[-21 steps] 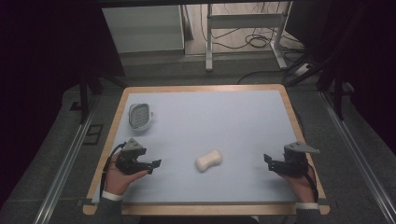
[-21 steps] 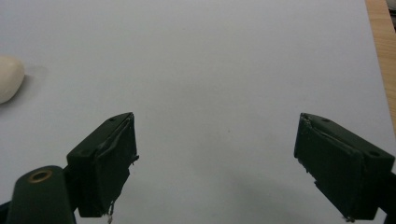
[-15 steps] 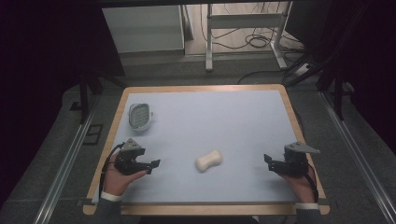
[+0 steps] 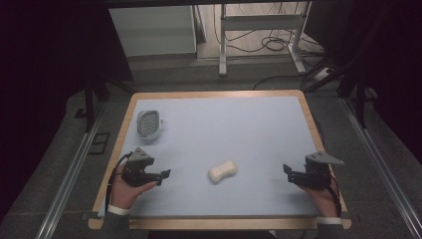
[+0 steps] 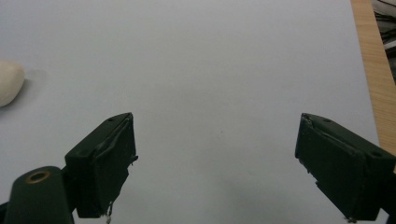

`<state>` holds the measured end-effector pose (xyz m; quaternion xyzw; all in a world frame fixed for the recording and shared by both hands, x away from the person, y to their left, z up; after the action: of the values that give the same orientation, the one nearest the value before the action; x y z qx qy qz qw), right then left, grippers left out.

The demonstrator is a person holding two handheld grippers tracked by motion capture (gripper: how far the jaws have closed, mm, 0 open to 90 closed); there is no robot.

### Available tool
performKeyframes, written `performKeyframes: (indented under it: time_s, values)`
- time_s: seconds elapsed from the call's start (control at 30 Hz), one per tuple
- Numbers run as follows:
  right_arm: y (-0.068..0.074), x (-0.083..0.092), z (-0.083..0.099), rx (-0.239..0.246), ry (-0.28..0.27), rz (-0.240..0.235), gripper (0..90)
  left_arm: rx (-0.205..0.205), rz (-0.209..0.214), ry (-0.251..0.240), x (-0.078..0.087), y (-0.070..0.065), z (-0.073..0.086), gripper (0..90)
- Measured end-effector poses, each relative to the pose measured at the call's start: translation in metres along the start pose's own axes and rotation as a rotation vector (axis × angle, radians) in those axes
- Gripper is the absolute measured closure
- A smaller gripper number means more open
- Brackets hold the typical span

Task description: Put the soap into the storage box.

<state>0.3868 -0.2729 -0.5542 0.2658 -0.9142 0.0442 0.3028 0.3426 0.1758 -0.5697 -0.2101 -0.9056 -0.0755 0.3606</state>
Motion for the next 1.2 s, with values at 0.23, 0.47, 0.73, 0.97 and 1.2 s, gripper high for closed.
performKeyframes:
  time_s: [0.23,0.47,0.73,0.97,1.2]
  values:
    - [-0.002,0.001,0.002,-0.003,0.001,-0.003,12.1,-0.015,-0.018,0.02,-0.003,-0.006,-0.003,18.7]
    - [-0.002,0.002,-0.003,0.005,-0.011,-0.01,12.2,-0.028,-0.016,0.018,-0.001,-0.015,-0.012,17.9]
    - [-0.002,0.003,-0.005,0.006,-0.018,-0.004,12.1,-0.035,-0.017,0.023,0.005,-0.016,-0.02,18.5]
    - [-0.003,0.005,-0.004,0.006,-0.014,-0.005,12.1,-0.063,-0.012,0.031,0.007,-0.019,-0.024,20.4]
    - [-0.006,0.006,-0.003,-0.002,-0.018,0.002,12.2,-0.111,-0.001,0.037,0.009,-0.026,-0.037,20.0]
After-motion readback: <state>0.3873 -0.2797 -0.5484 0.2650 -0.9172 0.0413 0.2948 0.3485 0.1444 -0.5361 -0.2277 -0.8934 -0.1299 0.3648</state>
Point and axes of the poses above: each handheld gripper's, and its own axes: x roughly backward along the jaws, z roughly out of its underside, y roughly to its left, the point moved 10 cm from there along -x, roughly forward along the jaws, and after that the axes turned 10 degrees about -z, right-handed, at the moved point
